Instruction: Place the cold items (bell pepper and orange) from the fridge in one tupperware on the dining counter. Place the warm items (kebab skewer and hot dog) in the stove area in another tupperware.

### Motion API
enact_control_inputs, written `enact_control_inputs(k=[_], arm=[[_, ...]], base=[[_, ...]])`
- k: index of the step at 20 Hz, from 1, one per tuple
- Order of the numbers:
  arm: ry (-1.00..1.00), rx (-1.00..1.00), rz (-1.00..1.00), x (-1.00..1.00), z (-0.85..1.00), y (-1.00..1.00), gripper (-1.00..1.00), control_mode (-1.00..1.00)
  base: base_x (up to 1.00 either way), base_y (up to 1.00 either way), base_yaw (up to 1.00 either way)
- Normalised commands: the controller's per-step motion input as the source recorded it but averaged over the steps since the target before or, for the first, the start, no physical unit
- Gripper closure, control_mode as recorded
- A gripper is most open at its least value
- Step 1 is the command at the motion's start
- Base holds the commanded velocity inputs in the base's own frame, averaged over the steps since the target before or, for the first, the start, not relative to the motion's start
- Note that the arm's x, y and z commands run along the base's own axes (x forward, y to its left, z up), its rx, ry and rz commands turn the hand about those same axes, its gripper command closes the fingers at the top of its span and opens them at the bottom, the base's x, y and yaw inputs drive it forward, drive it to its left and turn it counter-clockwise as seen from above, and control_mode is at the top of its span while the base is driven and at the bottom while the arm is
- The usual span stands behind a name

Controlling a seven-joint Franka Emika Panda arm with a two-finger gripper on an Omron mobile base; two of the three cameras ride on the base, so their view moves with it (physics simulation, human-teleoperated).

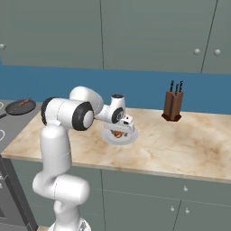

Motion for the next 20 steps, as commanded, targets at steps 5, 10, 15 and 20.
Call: enact_control_inputs(k=[5,10,15,20], arm=[[0.00,0.00,0.00,-0.02,-0.03,0.03,1.00,-1.00],[-0.11,-0.05,-0.01,-0.70,0.20,0.60,1.00,-1.00],[-0.19,-0.05,0.00,-1.00,0.95,0.68,1.00,-1.00],[-0.15,0.00,-0.02,-1.00,0.90,0.39,1.00,-1.00]], base=[[0.00,0.00,0.00],[0.00,0.00,0.00],[0.00,0.00,0.00],[0.00,0.00,0.00]])
